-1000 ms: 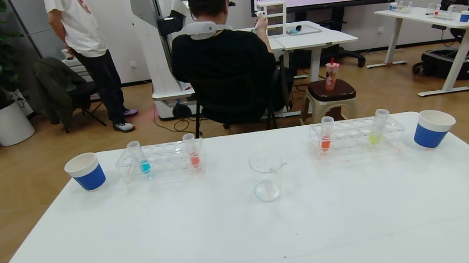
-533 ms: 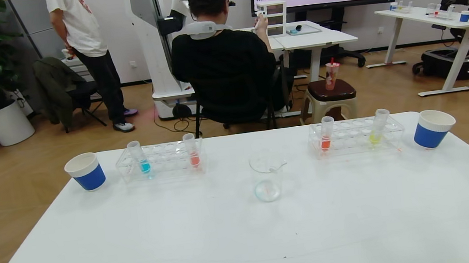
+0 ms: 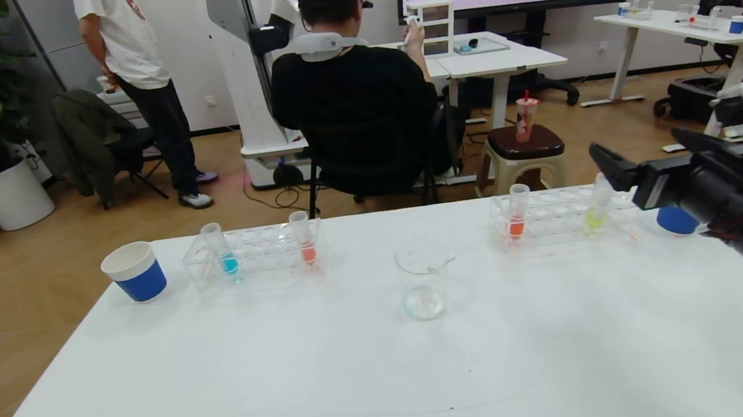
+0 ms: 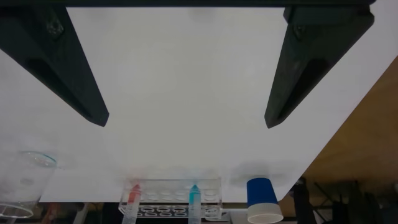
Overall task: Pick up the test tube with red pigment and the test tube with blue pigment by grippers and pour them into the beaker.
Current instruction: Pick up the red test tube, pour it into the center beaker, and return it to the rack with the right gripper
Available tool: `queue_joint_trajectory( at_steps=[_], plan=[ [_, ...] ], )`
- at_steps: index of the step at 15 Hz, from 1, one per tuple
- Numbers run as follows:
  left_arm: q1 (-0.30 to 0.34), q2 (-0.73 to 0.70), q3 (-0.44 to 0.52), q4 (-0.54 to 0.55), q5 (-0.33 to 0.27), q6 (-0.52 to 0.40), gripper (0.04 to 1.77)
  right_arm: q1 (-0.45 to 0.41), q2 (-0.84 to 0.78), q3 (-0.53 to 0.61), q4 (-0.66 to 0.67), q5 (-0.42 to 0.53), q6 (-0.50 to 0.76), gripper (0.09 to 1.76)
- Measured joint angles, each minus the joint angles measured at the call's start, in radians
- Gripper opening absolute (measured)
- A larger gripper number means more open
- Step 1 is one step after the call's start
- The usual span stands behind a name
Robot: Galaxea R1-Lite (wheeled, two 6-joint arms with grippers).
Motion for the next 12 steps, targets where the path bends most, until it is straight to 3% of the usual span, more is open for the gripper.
queue_joint_trajectory(
  at_steps=[3,12],
  plan=[
    [0.000,0.000,0.000,0.000,0.000,0.000,1.75,0.069,0.142,-0.069,-0.025,-0.020,0.057,1.74],
    [0.000,0.000,0.000,0.000,0.000,0.000,1.75,0.108,0.496,-0.246,-0.156,-0.030,0.069,1.74]
  ],
)
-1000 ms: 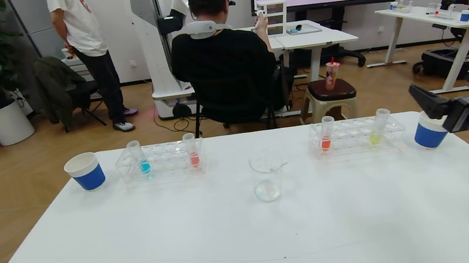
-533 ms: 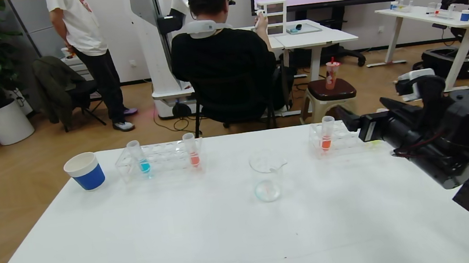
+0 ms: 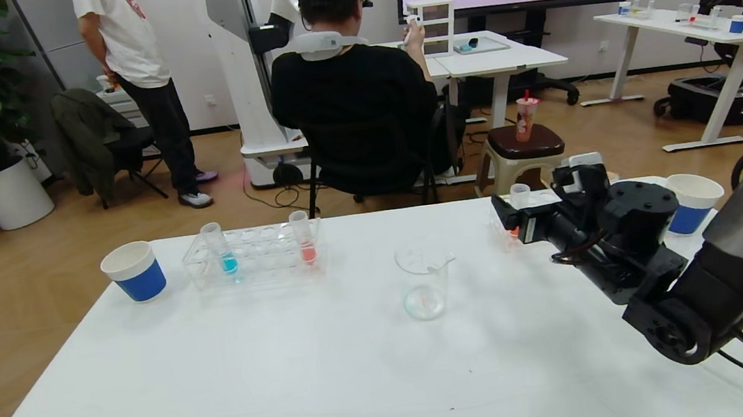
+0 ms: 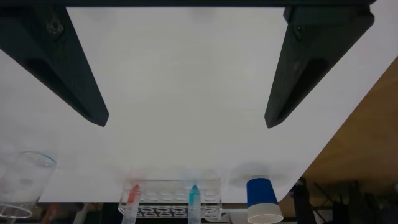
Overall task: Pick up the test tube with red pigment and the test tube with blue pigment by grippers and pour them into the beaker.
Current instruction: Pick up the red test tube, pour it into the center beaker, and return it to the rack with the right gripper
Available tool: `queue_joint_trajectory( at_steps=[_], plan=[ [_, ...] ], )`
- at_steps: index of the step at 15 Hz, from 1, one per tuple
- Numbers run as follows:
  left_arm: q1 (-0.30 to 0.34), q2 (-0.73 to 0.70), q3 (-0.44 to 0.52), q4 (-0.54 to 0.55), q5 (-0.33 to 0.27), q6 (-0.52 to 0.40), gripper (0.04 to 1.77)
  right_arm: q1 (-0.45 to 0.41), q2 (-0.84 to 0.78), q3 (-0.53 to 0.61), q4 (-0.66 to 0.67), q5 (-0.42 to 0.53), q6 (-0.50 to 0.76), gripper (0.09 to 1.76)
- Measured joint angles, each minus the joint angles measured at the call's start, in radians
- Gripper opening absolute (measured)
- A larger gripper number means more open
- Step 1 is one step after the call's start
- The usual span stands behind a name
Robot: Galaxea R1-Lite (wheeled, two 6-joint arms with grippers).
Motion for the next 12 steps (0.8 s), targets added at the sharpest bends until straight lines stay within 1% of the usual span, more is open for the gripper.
queue_joint_trajectory(
  at_steps=[7,12],
  plan=[
    [0.000,0.000,0.000,0.000,0.000,0.000,1.75,-0.016,0.151,-0.175,-0.016,0.006,-0.003,1.74],
    [0.000,0.000,0.000,0.000,0.000,0.000,1.75,-0.025,0.219,-0.253,-0.017,0.009,-0.005,1.74]
  ],
)
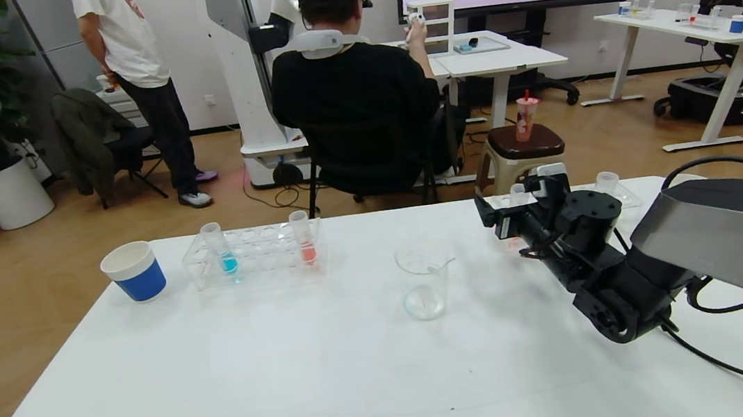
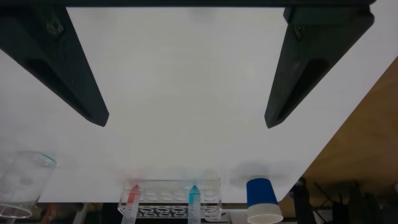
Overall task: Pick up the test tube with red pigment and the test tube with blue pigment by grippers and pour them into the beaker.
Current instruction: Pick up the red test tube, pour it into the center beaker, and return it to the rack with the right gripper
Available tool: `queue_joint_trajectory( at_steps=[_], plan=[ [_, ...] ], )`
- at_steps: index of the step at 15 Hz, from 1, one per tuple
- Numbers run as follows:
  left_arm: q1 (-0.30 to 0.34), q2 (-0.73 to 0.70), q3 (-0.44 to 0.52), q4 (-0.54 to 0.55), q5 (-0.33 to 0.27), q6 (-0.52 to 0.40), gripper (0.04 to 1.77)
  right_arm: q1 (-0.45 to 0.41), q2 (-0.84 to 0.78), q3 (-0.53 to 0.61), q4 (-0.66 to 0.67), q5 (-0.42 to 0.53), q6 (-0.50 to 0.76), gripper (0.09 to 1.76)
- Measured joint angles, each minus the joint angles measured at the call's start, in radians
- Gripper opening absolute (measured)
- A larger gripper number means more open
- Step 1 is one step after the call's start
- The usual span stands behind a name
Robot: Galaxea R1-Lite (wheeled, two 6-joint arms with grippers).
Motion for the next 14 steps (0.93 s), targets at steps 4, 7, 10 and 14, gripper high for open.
queue_joint_trajectory(
  at_steps=[4,7,10,14],
  plan=[
    [0.000,0.000,0.000,0.000,0.000,0.000,1.75,-0.013,0.023,-0.025,-0.001,0.004,0.000,1.74],
    [0.000,0.000,0.000,0.000,0.000,0.000,1.75,-0.020,0.026,-0.027,-0.024,0.008,0.000,1.68],
    [0.000,0.000,0.000,0.000,0.000,0.000,1.75,-0.017,0.024,-0.018,-0.034,0.009,-0.001,0.65],
    [0.000,0.000,0.000,0.000,0.000,0.000,1.75,-0.011,0.017,-0.015,-0.034,0.006,-0.002,0.54]
  ],
)
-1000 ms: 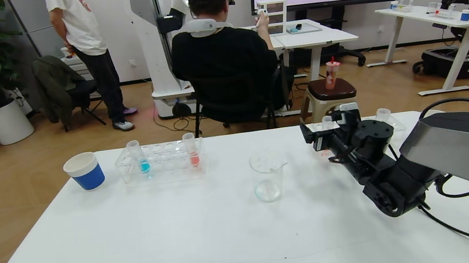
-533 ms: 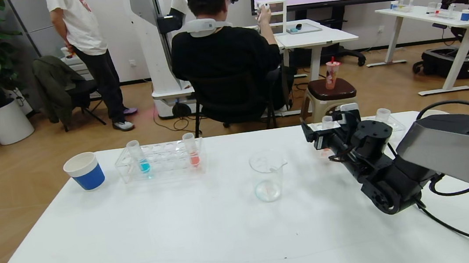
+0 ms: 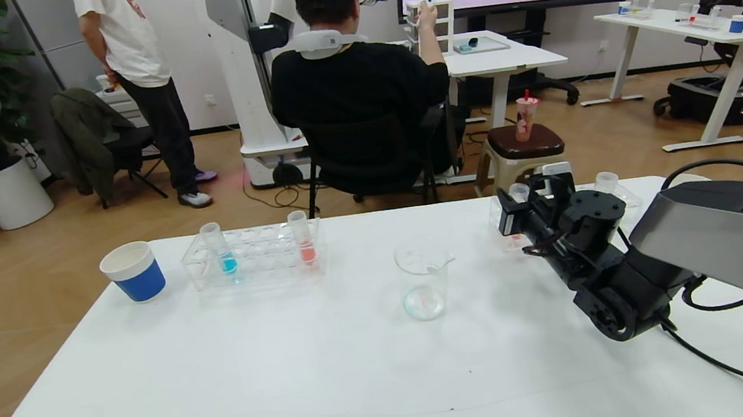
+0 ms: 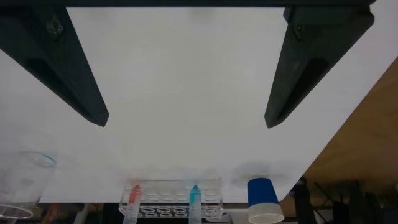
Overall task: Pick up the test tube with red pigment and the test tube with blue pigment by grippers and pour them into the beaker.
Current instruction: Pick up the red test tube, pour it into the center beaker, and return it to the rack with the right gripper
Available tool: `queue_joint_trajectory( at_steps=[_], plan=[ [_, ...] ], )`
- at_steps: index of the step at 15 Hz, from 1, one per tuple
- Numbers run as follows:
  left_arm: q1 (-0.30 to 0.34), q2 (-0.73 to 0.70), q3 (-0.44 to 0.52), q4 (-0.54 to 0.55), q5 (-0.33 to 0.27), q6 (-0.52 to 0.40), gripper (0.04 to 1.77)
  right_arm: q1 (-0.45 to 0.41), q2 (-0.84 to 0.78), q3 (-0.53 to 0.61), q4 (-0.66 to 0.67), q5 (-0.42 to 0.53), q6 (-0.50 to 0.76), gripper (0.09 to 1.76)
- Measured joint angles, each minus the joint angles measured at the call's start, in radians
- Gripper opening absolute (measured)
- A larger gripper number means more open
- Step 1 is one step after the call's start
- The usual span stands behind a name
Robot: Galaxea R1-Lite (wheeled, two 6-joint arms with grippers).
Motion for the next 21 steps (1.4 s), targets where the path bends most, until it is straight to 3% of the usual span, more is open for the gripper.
queue_joint_trajectory(
  at_steps=[21],
  plan=[
    [0.000,0.000,0.000,0.000,0.000,0.000,1.75,-0.007,-0.158,0.000,0.034,0.017,-0.085,0.52]
  ],
)
